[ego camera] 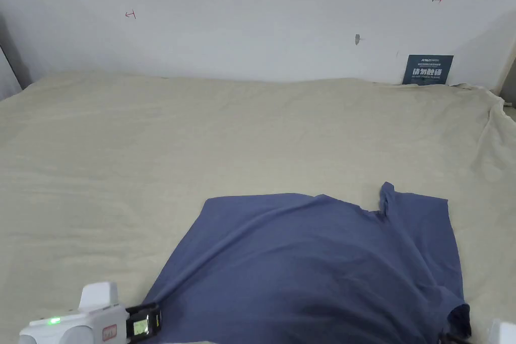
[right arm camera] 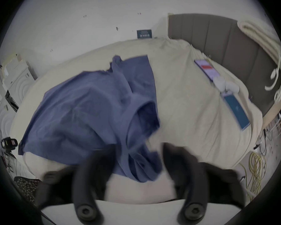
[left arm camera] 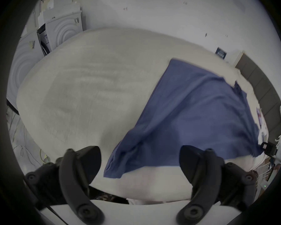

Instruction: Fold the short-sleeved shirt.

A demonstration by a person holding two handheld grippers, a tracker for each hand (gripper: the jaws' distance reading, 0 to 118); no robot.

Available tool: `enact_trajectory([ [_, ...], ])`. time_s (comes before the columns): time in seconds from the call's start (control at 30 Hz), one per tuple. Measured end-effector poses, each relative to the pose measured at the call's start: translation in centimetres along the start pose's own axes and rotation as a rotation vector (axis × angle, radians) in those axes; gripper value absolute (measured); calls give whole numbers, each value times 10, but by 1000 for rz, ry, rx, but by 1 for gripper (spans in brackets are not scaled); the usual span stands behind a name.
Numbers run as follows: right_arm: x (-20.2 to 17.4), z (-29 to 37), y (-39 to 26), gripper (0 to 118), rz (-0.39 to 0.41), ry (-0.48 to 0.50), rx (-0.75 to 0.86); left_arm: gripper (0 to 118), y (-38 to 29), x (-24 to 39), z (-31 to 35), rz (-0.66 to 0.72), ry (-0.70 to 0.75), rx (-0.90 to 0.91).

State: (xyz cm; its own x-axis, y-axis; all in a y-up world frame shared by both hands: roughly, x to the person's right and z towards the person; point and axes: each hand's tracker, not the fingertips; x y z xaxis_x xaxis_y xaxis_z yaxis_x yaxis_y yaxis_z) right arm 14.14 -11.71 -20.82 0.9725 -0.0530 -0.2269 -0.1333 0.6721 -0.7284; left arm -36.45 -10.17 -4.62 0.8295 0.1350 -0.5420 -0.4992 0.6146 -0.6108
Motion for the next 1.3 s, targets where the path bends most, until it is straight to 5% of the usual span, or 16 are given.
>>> enact_trajectory([
  [0.07,-2,16,18,101,16,5,82,104,16,12,15,-21,-16,69],
  [0.4,-20,92,83,101,92,38,405,104,85,44,47,-108,-77,299],
  [0.57,-29,103,98,96,111,24,499,91,98,69,42,-173,-93,387],
  [0.63,-36,104,102,80,122,17,516,74,101,77,37,-180,-105,401],
  [0.77,-40,96,109,5,126,28,535,3,104,90,23,-211,-174,445],
  [1.3,-41,25,156,0,129,25,487,6,209,121,-128,-242,-119,161],
])
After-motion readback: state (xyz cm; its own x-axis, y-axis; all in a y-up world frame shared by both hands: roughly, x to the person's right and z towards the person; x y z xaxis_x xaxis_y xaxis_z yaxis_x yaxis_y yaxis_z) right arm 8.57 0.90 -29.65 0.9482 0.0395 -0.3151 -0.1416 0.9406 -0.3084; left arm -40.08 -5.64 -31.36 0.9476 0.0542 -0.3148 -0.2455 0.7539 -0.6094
